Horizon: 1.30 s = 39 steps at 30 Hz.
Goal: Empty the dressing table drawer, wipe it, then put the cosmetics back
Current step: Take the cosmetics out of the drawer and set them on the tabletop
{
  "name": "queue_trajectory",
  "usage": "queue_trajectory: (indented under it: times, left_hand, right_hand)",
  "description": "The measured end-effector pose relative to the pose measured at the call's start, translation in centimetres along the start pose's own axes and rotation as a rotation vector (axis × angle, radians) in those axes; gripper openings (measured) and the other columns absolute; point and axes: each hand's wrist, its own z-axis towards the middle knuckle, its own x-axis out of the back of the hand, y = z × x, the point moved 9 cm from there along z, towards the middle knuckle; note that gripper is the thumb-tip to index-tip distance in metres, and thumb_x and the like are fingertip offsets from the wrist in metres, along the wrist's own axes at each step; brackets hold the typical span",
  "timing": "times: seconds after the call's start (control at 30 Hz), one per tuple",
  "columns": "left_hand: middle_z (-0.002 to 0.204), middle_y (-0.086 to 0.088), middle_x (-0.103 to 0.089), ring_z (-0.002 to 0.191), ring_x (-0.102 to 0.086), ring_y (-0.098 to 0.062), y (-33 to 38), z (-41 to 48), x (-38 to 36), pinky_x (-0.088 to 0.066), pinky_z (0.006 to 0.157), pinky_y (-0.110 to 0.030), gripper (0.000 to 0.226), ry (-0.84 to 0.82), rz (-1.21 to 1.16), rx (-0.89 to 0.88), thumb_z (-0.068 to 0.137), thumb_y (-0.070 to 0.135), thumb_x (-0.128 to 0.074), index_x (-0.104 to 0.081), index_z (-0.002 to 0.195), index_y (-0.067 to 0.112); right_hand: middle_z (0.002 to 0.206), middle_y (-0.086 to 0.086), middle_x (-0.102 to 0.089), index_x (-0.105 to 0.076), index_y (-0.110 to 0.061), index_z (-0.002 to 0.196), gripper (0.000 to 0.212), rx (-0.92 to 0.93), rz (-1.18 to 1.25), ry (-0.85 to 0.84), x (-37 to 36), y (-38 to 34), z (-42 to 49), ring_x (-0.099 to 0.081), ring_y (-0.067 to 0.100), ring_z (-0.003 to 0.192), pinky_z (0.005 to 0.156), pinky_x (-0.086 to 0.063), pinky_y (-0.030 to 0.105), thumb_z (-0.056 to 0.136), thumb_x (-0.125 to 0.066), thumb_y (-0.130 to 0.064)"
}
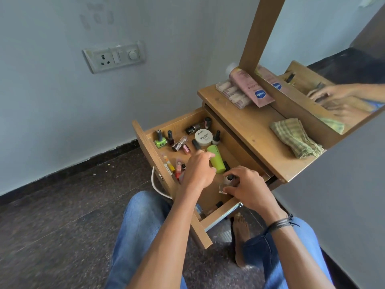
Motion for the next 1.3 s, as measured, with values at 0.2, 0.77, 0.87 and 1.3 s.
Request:
queue_trajectory:
  times: [0.2,0.77,0.87,1.3]
  left_hand:
    - [0.141,0.001,-0.053,0.119,-0.059,-0.017,-0.2,0.1,0.0,-0.048,0.088,-0.028,0.047,-0.015,-0.066,0.008,0.095,0.005,-0.063,-0.059,0.139,0.023]
    - [0.126,0.006,-0.053,0.108,-0.055,-0.014,1.1,-1.5,-3.2,-0.036,0.075,-0.030,0.048,-0.378,0.056,-0.078,0.085,0.018,-0.080,-0.061,0.128,0.029]
    - [0.126,0.005,-0.056,0.104,-0.059,-0.017,1.2,-1.1,-3.0,-0.038,0.066,-0.029,0.036,-0.293,0.092,-0.093,0.089,0.018,-0.075,-0.064,0.121,0.031]
    - [0.123,0.001,-0.063,0.113,-0.060,-0.023,-0.1,-1.3,0.2,-0.025,0.083,-0.033,0.028,-0.076,-0.014,0.062,0.089,0.021,-0.076,-0.065,0.115,0.028]
  right_hand:
    - [0.101,-0.018,-0.056,-0.070,-0.028,0.115,0.038,-0.031,0.062,0.092,0.2,0.2,-0.3,-0.056,0.007,0.085,0.067,-0.041,0.017,0.081,-0.084,-0.035]
    - [0.130,-0.001,-0.065,-0.068,-0.024,0.127,0.045,-0.172,-0.191,0.066,2.6,1.9,-0.4,-0.063,0.027,0.113,0.087,-0.054,0.039,0.085,-0.063,-0.011]
    - [0.118,0.001,-0.068,-0.069,-0.023,0.123,0.041,-0.201,-0.289,0.030,2.2,1.6,0.2,-0.064,0.025,0.107,0.079,-0.052,0.034,0.083,-0.071,-0.019]
    - [0.072,0.001,-0.049,-0.048,-0.011,0.085,0.015,-0.282,-0.432,-0.035,1.0,0.9,1.2,-0.054,0.023,0.069,0.062,-0.046,0.036,0.093,-0.047,0.001]
